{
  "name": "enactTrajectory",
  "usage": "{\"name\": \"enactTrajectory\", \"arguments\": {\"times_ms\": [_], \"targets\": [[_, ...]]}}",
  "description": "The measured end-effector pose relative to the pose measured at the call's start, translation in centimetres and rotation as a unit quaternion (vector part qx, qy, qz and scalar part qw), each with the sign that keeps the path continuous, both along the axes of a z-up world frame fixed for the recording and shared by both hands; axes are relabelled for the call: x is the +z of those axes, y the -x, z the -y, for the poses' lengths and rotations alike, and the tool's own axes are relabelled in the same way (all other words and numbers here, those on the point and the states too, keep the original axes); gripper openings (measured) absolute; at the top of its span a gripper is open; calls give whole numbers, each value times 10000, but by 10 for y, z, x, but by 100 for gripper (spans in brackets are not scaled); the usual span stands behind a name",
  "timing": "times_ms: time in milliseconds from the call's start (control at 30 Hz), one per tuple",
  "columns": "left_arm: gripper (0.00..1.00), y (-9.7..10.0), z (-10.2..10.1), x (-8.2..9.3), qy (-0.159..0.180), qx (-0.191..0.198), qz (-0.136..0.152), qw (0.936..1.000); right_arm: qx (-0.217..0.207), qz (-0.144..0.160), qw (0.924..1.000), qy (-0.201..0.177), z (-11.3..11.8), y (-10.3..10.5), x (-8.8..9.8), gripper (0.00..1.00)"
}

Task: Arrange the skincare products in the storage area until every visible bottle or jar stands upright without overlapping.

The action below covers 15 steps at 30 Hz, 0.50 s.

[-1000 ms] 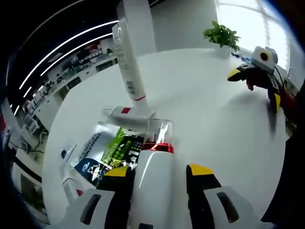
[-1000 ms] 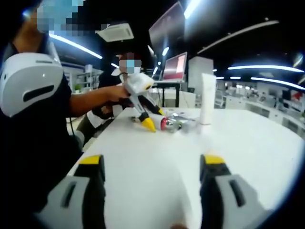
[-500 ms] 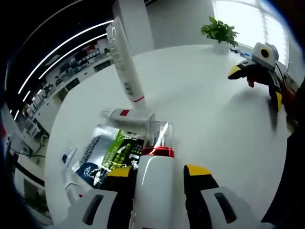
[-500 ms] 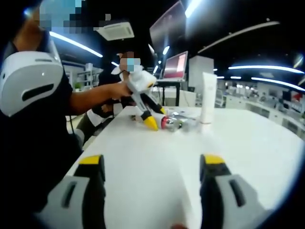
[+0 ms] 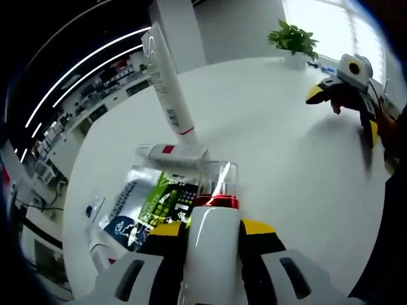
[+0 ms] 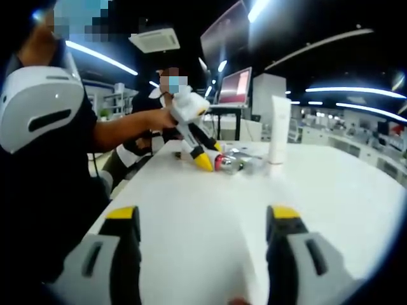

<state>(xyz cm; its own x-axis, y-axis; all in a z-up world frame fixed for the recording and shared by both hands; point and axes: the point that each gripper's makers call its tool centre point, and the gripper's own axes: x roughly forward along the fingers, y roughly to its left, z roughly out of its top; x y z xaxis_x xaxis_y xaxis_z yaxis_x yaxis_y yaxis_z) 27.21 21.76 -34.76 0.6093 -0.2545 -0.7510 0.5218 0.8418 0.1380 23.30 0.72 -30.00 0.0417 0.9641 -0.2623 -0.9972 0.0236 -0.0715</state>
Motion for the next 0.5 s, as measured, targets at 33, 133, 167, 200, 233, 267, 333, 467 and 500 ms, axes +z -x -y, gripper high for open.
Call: {"name": "enactTrajectory", "arguments": {"times_ms": [33,133,167,200,233,267,333,467,500], "targets": [[33,0,0,0,1,2,5,10000,5,0,10000,-1,0,0,0,82],[33,0,0,0,-7,7,18,10000,9,1,10000,-2,0,0,1,82],[33,0,0,1,-11,7,22,10000,9,1,10000,0,0,0,1,82],[33,-1,0,1,-12,10,25,10000,8,4,10000,2,0,0,1,82],[33,-1,0,1,-17,11,30,10000,10,6,10000,5,0,0,1,82],[33,-1,0,1,-26,8,37,10000,14,5,10000,4,0,0,1,82],[33,-1,0,1,-37,8,55,10000,22,0,10000,6,-1,1,1,82],[32,-1,0,2,-64,4,106,9999,38,-2,10000,10,-1,1,1,82],[32,-1,0,2,-74,4,121,9999,40,-3,10000,7,-1,2,1,82]]}}
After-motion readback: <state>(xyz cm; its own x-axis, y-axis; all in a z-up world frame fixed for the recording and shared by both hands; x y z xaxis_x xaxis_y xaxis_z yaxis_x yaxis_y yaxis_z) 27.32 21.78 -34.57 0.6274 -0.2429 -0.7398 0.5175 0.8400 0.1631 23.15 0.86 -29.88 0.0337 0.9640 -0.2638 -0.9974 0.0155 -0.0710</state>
